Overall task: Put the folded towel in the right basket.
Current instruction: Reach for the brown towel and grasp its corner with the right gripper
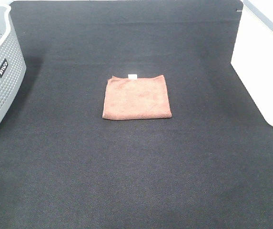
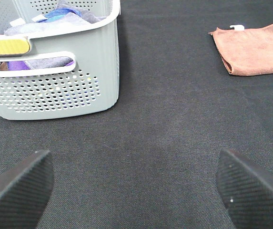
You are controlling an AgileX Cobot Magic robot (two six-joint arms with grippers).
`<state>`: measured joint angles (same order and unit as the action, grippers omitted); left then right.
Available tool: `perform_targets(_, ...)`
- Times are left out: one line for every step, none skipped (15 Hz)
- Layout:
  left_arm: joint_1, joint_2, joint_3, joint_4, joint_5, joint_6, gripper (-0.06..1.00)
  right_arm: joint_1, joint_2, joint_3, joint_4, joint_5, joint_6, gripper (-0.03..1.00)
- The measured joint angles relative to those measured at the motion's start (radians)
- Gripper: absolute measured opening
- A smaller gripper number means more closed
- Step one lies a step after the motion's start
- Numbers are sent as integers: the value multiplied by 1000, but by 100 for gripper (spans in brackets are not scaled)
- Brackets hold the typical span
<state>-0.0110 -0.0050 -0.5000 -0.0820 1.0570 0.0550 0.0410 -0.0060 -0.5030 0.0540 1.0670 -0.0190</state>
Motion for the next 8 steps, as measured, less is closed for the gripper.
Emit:
perform_targets(0, 0, 0, 0, 0, 0, 88, 0, 0, 0, 0, 0, 0, 69)
perform_targets(0, 0, 0, 0, 0, 0, 88, 0, 0, 0, 0, 0, 0, 69)
perform_targets(0, 0, 0, 0, 0, 0, 88, 0, 0, 0, 0, 0, 0, 69)
perform_targets(0, 0, 0, 0, 0, 0, 88, 0, 0, 0, 0, 0, 0, 69)
perform_targets(0, 0, 0, 0, 0, 0, 88, 0, 0, 0, 0, 0, 0, 69)
perform_targets(0, 0, 0, 0, 0, 0, 88, 0, 0, 0, 0, 0, 0, 69)
perform_targets(0, 0, 0, 0, 0, 0, 88, 0, 0, 0, 0, 0, 0, 69)
perform_targets(0, 0, 0, 0, 0, 0, 88, 0, 0, 0, 0, 0, 0, 69)
